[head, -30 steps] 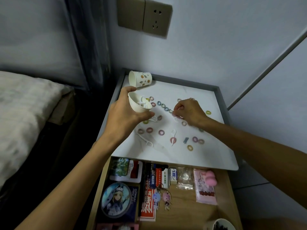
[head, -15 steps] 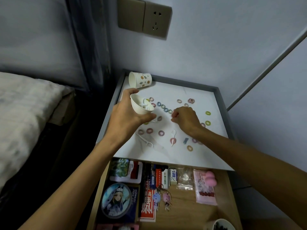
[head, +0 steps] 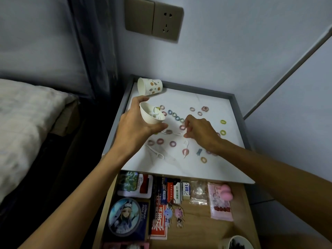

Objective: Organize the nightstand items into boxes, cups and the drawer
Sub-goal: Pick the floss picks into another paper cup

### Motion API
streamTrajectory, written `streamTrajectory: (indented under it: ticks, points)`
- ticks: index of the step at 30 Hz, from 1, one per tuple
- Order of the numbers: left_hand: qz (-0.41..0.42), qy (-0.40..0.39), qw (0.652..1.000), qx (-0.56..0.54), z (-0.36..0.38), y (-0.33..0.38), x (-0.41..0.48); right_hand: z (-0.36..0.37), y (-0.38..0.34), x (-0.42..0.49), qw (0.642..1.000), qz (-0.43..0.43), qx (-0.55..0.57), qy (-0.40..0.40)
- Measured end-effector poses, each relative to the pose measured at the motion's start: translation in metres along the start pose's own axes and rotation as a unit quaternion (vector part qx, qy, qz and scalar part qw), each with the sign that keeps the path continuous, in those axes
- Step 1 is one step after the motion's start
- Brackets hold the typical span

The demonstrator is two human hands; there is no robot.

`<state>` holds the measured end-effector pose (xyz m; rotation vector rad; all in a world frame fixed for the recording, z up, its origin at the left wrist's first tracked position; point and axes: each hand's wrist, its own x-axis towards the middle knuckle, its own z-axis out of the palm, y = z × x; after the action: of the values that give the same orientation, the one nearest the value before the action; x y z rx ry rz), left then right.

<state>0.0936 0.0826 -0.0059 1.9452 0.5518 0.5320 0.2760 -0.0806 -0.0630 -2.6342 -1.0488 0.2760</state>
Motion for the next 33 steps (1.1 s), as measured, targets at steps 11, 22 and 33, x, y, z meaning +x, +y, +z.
streamTrajectory:
  ticks: [11,22,33]
  points:
    - [-0.001,0.000,1.000,0.013,0.002,0.001,-0.001,0.000,-0.004,0.000,0.987,-0.052,-0.153,-0.016]
    - [0.002,-0.002,1.000,0.021,0.003,0.003,-0.002,-0.007,0.016,-0.012,0.989,-0.104,-0.001,-0.104]
    - [-0.001,-0.008,1.000,0.015,0.006,0.001,0.000,-0.002,0.033,-0.011,0.999,0.008,0.043,-0.028]
